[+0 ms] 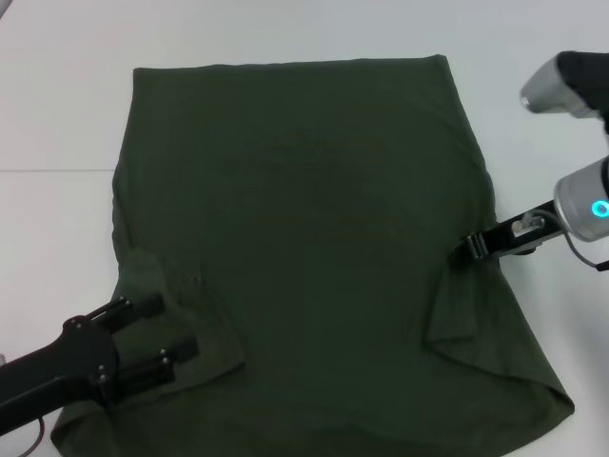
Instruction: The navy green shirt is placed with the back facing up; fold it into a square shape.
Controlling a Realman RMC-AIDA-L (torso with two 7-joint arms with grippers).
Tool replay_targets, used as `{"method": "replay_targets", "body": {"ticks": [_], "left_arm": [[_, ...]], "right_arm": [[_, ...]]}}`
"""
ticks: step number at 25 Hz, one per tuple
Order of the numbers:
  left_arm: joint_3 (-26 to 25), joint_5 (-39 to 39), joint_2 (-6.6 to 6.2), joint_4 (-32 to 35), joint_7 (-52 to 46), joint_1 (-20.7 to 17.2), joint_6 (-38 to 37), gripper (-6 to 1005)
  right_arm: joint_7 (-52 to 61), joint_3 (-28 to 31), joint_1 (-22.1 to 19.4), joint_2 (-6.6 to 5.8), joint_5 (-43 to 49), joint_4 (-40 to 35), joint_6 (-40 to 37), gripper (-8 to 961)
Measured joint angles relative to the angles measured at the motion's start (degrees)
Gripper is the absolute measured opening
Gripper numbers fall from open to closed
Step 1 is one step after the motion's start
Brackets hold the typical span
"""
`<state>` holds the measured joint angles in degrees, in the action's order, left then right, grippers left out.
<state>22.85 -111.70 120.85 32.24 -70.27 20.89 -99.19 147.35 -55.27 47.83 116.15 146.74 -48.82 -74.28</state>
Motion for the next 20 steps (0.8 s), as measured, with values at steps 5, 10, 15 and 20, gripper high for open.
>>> {"method": "replay_targets", "body": {"ticks": [5,10,15,20], "left_arm": [[0.04,-0.24,0.18,0.01,0.02,-0.57,-0.01,891],[0.14,-0.26,0.24,0.02,-0.09,-0.85,-0.3,892],[0.3,-0.26,0.49,0.01,-0.32,-0.99,-0.45,892],[0.38,-0.27,0.6,0.01,-0.34,-1.18,-0.4,892]], "right_arm": [[-0.01,-2.21,1.69,0.83,4.04,-0.68,0.08,21],[-0.45,-4.33,3.35,1.32,7.6,-1.94,0.16,22],[-0.73,-5.03,5.09,2.27,11.01,-2.24,-0.01,22],[-0.73,-5.35,5.79,2.59,11.24,-2.3,-0.11,22]]}}
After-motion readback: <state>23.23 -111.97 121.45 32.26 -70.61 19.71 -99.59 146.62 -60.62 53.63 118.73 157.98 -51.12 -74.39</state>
